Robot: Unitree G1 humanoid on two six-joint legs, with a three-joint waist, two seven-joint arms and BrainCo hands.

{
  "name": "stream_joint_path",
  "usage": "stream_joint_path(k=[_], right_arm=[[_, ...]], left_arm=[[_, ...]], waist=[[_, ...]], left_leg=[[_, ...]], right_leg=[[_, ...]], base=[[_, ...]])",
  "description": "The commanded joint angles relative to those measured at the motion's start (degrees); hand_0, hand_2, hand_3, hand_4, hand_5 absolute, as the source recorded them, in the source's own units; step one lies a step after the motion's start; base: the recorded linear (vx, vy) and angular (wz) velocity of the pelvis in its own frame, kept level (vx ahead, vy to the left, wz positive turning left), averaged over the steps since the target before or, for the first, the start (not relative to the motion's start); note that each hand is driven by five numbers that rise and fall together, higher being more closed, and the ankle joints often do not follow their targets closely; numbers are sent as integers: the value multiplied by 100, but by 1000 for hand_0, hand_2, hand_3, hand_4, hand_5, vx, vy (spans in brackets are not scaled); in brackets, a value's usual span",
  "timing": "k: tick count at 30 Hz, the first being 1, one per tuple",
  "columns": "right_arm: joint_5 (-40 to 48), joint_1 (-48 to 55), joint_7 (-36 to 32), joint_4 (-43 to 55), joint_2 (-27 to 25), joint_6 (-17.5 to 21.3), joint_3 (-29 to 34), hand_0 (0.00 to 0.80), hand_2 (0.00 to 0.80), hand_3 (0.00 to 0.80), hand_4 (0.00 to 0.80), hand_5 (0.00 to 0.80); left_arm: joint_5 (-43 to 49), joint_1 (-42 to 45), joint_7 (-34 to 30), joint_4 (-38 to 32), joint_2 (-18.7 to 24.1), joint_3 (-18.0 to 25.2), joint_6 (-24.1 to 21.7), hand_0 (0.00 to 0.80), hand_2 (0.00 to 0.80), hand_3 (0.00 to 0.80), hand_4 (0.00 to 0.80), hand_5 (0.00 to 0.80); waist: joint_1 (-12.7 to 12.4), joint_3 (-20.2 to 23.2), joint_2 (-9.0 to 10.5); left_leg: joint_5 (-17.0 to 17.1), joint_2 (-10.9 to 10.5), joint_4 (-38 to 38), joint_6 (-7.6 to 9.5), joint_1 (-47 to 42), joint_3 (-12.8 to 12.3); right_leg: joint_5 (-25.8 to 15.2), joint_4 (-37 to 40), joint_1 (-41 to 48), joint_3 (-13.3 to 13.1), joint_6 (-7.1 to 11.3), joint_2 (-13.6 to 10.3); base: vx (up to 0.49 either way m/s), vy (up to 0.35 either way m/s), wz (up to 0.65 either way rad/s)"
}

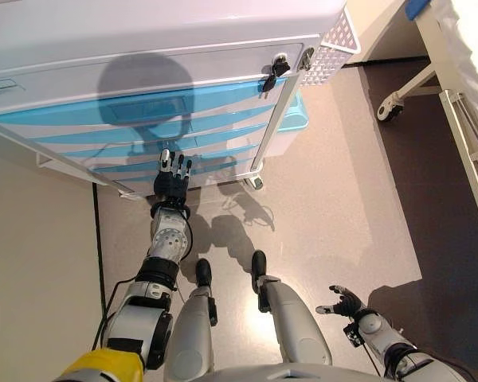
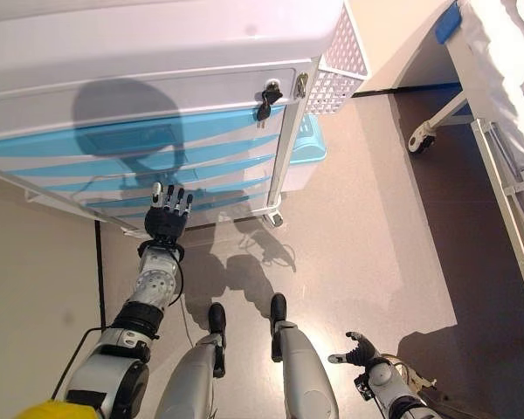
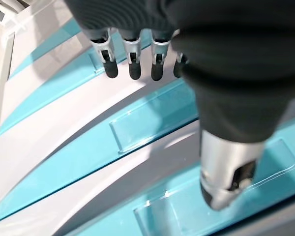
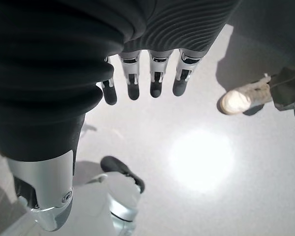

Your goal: Open the drawer and pick up the medicine

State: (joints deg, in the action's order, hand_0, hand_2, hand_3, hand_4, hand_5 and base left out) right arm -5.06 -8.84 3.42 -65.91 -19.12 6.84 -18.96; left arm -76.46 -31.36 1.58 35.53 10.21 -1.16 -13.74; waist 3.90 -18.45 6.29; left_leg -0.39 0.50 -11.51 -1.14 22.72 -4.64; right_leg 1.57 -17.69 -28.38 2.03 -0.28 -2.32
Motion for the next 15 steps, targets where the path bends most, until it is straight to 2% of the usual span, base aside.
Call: stream_joint_path(k=[1,2,8,15], right_arm=[[-47,188,-50,-24,-284,-78,-279,0,0,0,0,0],[-59,188,-55,-29,-287,-68,-300,0,0,0,0,0],[-175,206,-138,-65,-319,-60,-388,0,0,0,0,0],[-322,217,-193,-110,-374,-42,-497,0,0,0,0,0]], left_arm=[[118,-900,-340,-801,315,-86,-392,0,0,0,0,0],[81,-966,-344,-866,341,-86,-422,0,0,0,0,0],[3,-1134,-396,-1658,511,-189,-583,0,0,0,0,0],[-12,-1362,-389,-1976,795,-223,-738,0,0,0,0,0]], waist=[[79,193,-45],[84,167,-21],[76,142,-40],[55,180,-76]], left_leg=[[-239,-266,-231,251,305,107],[-72,-270,-226,280,384,37],[-85,-292,-229,295,354,26],[-89,-309,-190,294,323,30]], right_leg=[[-235,32,88,-15,354,-60],[-393,78,34,19,322,-79],[-427,132,76,-13,347,-80],[-444,188,116,-21,360,-85]], base=[[0,0,0],[0,0,0],[-12,6,0],[0,0,0]])
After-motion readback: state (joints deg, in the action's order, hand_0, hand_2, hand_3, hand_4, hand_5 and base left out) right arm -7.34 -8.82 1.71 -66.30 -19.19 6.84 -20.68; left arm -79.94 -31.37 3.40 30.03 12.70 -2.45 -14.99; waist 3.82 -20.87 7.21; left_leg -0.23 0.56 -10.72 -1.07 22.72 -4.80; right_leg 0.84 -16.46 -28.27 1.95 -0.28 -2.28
